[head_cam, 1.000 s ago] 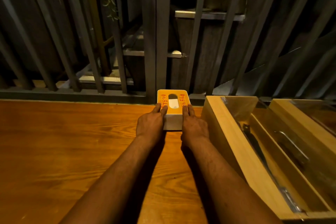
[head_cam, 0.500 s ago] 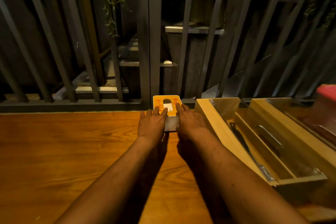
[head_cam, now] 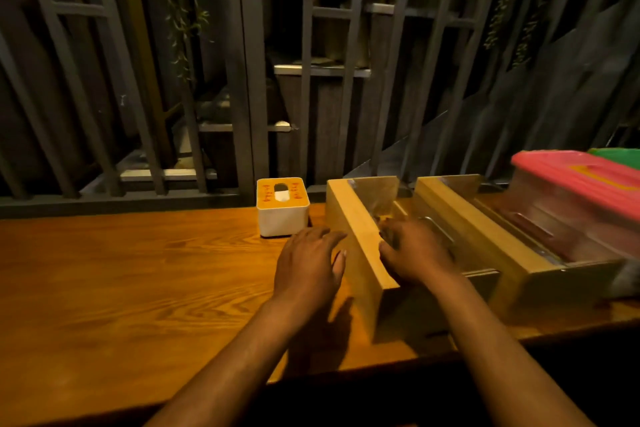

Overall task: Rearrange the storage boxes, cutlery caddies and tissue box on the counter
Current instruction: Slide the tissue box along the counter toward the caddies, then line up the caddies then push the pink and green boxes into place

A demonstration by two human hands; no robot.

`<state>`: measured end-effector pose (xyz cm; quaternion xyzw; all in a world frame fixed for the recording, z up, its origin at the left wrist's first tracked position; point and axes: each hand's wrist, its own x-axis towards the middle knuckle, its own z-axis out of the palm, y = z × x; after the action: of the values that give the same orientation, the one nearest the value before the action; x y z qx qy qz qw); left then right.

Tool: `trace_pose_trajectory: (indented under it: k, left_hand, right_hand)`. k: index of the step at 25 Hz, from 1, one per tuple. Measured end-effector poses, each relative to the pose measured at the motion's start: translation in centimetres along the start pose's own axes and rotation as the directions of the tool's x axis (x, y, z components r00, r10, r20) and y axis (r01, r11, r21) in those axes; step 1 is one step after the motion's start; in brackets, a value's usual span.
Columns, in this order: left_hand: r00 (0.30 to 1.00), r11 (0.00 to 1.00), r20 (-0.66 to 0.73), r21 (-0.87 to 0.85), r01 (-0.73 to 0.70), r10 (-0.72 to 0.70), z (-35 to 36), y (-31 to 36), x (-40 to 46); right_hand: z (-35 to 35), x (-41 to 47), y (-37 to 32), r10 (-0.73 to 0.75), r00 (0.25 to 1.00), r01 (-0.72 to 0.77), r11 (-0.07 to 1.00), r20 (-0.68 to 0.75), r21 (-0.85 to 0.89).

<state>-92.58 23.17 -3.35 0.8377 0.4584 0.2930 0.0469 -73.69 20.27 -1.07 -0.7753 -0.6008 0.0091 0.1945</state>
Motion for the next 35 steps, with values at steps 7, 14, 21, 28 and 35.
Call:
trace_pose_trajectory:
  k: [7,14,21,28,35]
  left_hand:
    - [0.992,0.993,0.049,-0.038,0.114,-0.112,4.8,9.3,-1.9]
    - [0.972,0.975,0.119,0.11,0.191,-0.204,7.7,11.4,-4.2]
    - [0.977,0.964,0.037,0.178,0.2,-0.209,8.5,9.8,-2.0]
    - [0.978,0.971,0.039,0.136,0.198,-0.205,9.0,7.0,1.7]
    - [0.982,0.975,0.022,0.121,0.186,-0.19,10.2,5.2,4.1]
  right_hand:
    - [-0.8,-3.4,10.3,-0.122,0.992,0.124,0.988,-0.029,0.088]
    - [-1.1,-3.6,14.9,-0.351,0.925,0.369,0.921,0.145,-0.128]
    - [-0.7,-0.9,14.2,-0.399,0.904,0.419,0.899,0.155,-0.126]
    - [0.7,3.0,12.6,-0.368,0.919,0.385,0.915,0.14,-0.123]
    - [1.9,6.2,12.3,-0.359,0.923,0.375,0.92,0.142,-0.114]
